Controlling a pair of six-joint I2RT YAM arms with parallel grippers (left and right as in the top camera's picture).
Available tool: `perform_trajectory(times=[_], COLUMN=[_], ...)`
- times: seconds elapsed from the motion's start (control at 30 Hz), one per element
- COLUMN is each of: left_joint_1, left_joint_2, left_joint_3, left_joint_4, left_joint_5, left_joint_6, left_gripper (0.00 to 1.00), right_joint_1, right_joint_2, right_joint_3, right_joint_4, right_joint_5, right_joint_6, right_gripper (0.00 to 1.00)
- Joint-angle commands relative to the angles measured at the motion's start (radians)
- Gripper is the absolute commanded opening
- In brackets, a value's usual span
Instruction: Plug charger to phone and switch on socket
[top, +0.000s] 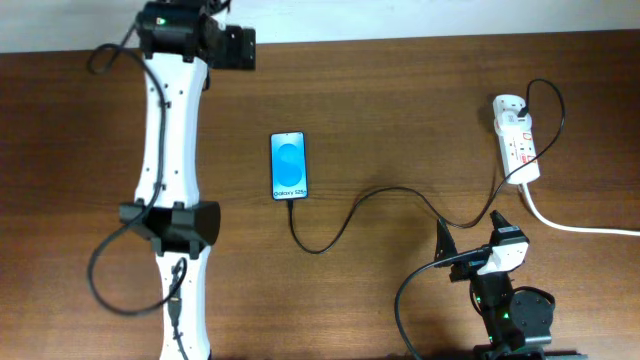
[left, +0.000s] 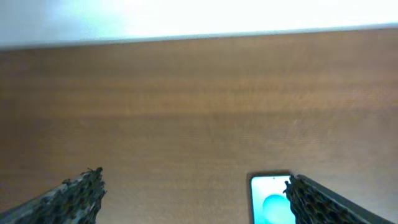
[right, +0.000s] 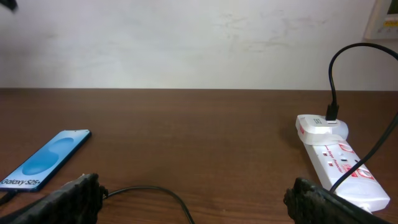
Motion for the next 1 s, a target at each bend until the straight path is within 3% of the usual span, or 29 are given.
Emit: perform_trajectory(times=[0.0,0.2,0.33,0.6,0.97], left_joint_1=[0.003,0.003,0.003,0.016,0.172], left_joint_2=[-0.166,-0.291,-0.407,-0.811,-1.329], left_joint_3=[0.015,-0.007,-0.152,-0.821,-1.558], left_joint_4=[0.035,0.127,0.315,0.685,0.701], left_joint_5=[-0.041,-0.04,0.011,0.019,0.091], left_joint_6=[0.05,0.082,0.082,0.136,0.108], left_gripper=[0.99,0.99,0.99,0.99,0.99], right_joint_1=[0.007,0.007,0.007,0.007,0.007], right_joint_2=[-0.008,-0.008,-0.008,-0.008,-0.008], right_joint_3=[-0.005,-0.005,-0.005,-0.005,-0.005], right_joint_4=[-0.007,-0.007,-0.007,-0.007,-0.007], right_joint_5=[0.012,0.012,0.012,0.012,0.012], right_joint_6=[0.003,0.003,0.003,0.003,0.003], right_gripper=[0.98,0.98,0.98,0.98,0.98])
